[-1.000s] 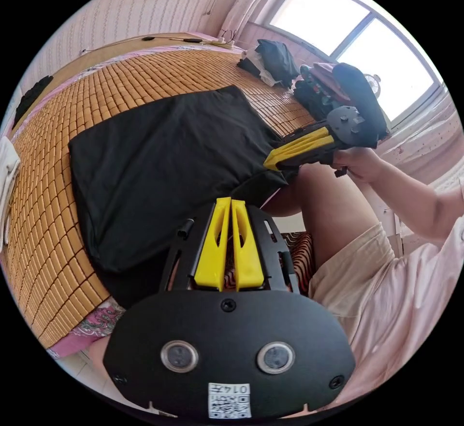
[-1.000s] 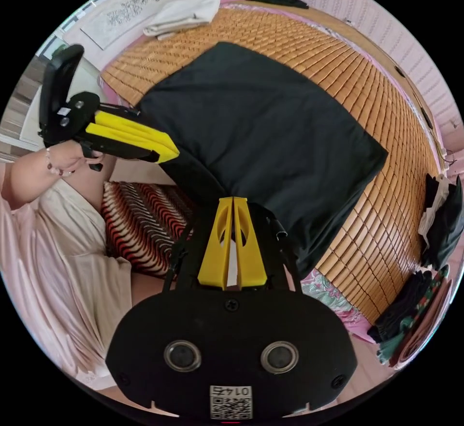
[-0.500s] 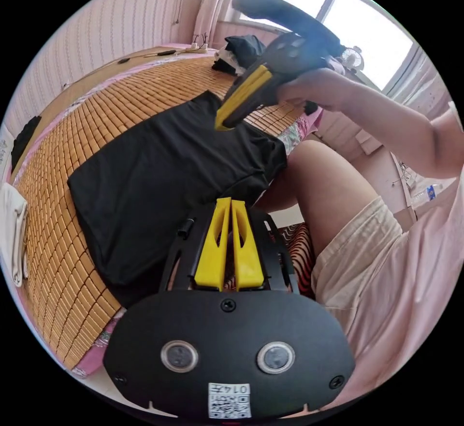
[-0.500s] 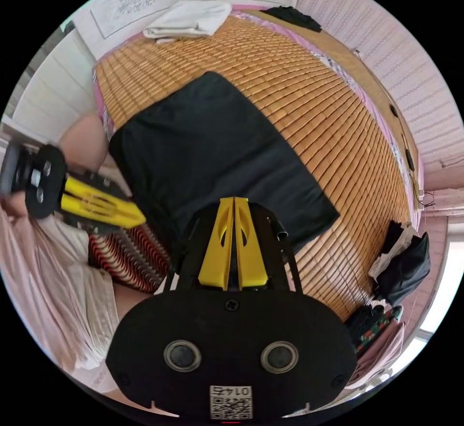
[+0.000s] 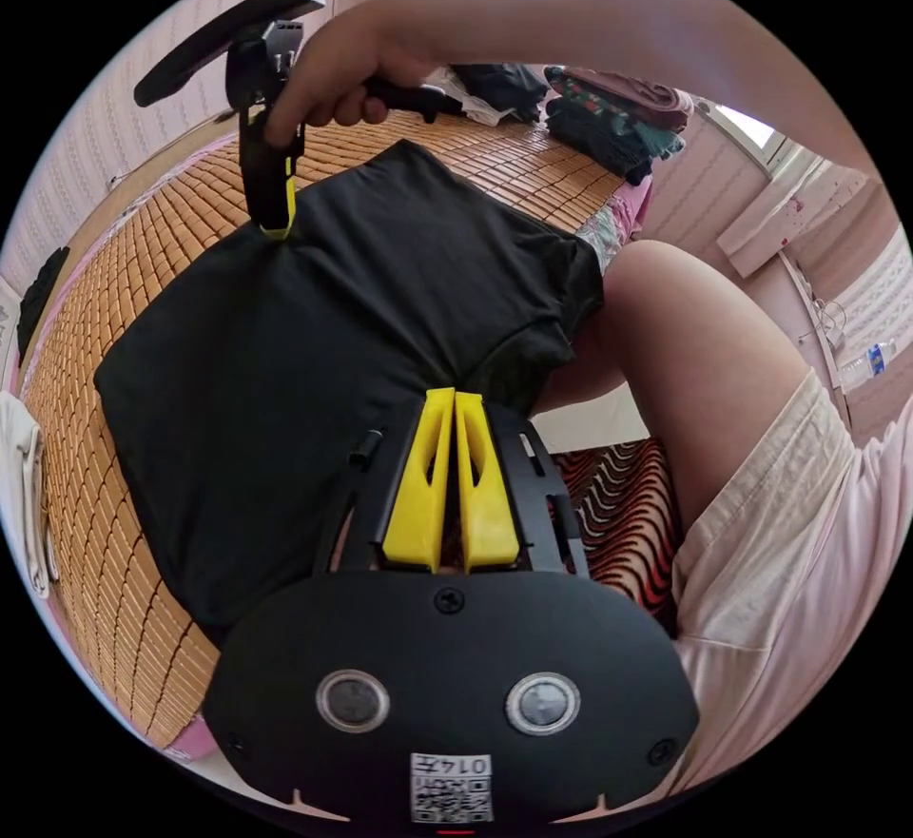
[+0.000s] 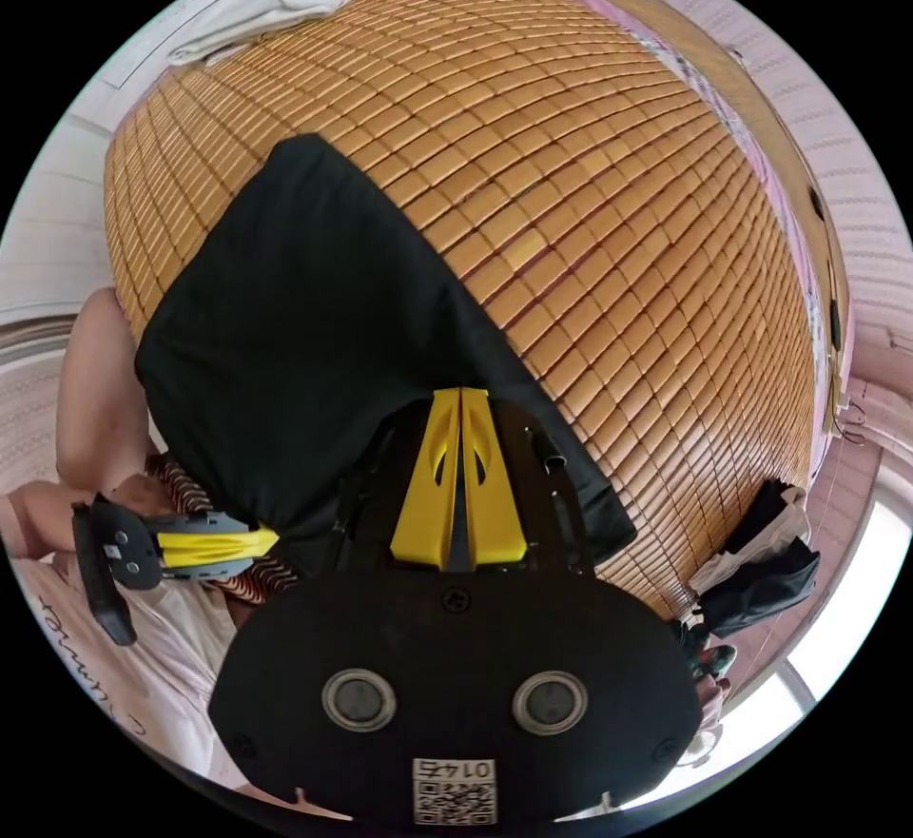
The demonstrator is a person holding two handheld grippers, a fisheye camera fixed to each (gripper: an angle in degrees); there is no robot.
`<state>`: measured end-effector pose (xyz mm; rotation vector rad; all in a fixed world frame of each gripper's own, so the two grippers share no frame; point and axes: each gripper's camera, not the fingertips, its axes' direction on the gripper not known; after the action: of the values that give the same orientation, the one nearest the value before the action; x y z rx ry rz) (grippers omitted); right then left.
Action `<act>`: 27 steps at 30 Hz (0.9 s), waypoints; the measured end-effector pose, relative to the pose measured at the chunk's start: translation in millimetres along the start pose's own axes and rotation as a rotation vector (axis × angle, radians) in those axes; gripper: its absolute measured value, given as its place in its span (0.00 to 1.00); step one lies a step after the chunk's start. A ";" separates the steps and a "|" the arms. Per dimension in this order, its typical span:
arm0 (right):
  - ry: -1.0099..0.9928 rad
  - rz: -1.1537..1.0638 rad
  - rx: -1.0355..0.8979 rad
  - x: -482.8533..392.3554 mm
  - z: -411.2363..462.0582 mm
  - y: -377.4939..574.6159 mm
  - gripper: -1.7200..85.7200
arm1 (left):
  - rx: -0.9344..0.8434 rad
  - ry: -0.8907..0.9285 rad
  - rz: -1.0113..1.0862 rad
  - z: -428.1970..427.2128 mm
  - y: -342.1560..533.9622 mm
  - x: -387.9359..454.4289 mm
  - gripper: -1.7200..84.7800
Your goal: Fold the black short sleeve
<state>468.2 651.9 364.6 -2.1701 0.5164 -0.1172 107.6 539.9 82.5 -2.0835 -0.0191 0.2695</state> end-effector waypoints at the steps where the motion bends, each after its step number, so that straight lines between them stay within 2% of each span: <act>1: -0.021 0.024 -0.008 8.5 2.1 -7.7 0.01 | 0.003 -0.003 0.007 1.3 0.1 2.1 0.01; 4: -0.074 0.056 -0.010 21.4 12.7 -17.2 0.01 | 0.010 -0.023 0.026 4.6 0.4 8.9 0.01; 7: -0.093 0.021 -0.105 28.1 3.5 -26.4 0.01 | 0.015 -0.034 0.035 8.0 0.7 13.9 0.01; 10: -0.025 0.021 -0.070 35.7 -13.8 -31.2 0.01 | 0.026 -0.035 0.039 10.9 2.3 17.1 0.01; 12: -0.016 0.018 -0.129 40.1 1.4 -34.3 0.01 | 0.029 -0.040 0.039 12.6 2.8 19.5 0.01; 16: -0.051 0.054 -0.060 60.6 -14.0 -13.9 0.01 | 0.027 -0.044 0.037 16.2 3.1 23.6 0.01; 20: -0.101 0.204 0.225 100.5 -68.9 87.1 0.02 | 0.049 -0.013 0.001 17.6 7.0 21.5 0.01; 22: -0.133 0.258 0.252 114.2 -78.5 145.6 0.03 | 0.071 -0.009 0.000 14.2 9.4 21.4 0.02; 27: -0.302 0.400 0.162 129.9 -56.6 297.5 0.09 | 0.190 0.001 0.065 -6.0 8.6 33.1 0.09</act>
<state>475.6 399.8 152.6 -1.8450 0.7250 0.3690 140.3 534.5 71.9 -1.8975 0.0724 0.2987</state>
